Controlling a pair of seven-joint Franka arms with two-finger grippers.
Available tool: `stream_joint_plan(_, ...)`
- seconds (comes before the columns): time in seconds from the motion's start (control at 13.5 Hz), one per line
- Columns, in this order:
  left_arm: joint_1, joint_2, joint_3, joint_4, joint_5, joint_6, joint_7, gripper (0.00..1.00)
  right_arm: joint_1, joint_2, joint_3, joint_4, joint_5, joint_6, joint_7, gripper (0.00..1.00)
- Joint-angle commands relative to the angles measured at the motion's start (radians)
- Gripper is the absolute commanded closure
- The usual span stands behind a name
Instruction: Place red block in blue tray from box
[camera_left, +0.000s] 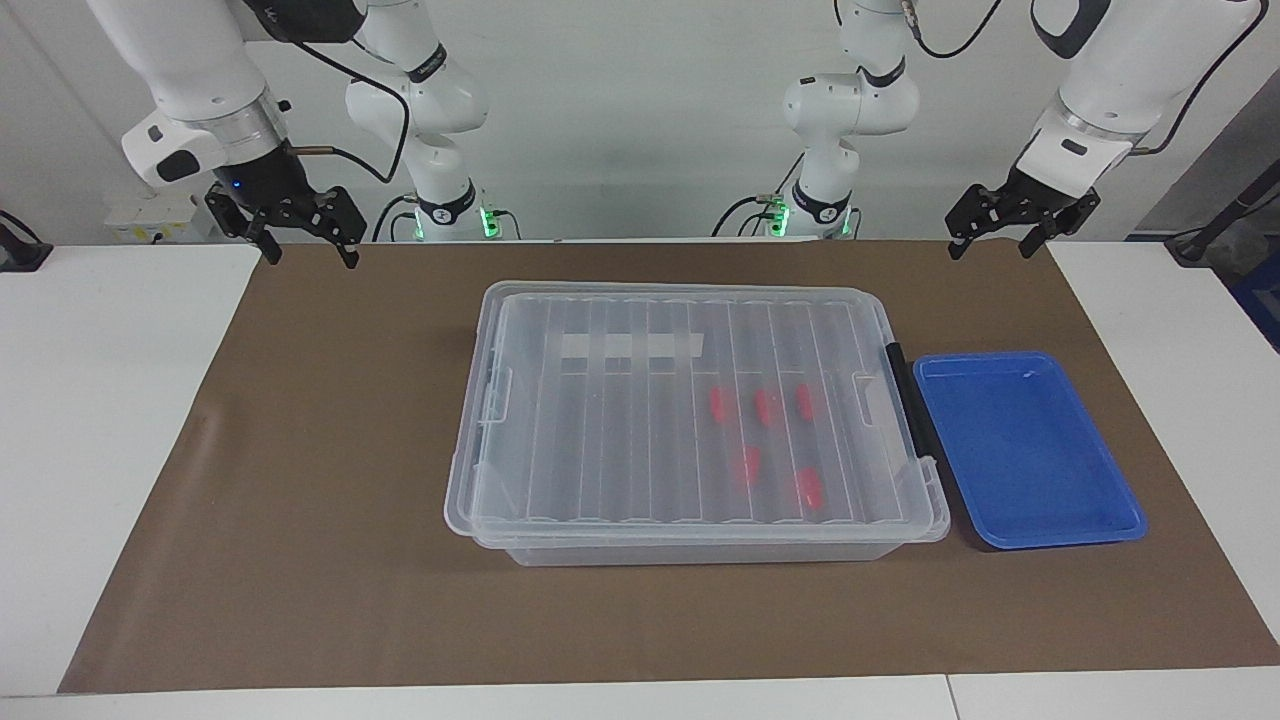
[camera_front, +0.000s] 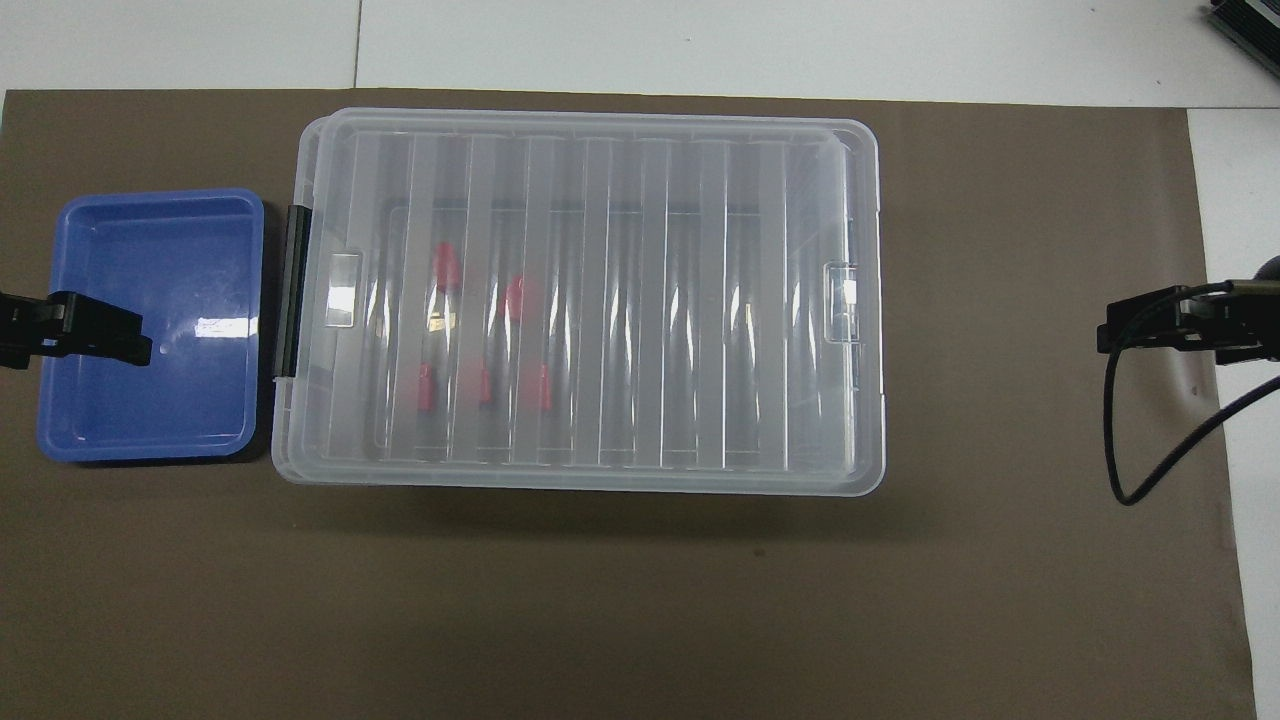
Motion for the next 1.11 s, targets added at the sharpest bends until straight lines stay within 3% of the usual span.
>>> stream_joint_plan(0.0,0.007,-0.022,-0.009,-0.022,0.018,-0.007,-0.005,0.00,-0.003,-0.019,0.003,-0.027,0.012,0.023,0.007,0.00)
stream_joint_plan(0.52,0.008,-0.022,-0.009,-0.022,0.018,-0.007,-0.005,0.00,-0.015,-0.016,0.004,-0.022,0.006,0.032,0.012,0.00)
stream_joint_plan(1.04,0.008,-0.022,-0.009,-0.022,0.018,-0.007,-0.005,0.00,0.053,0.004,0.013,-0.048,0.006,0.127,0.033,0.01)
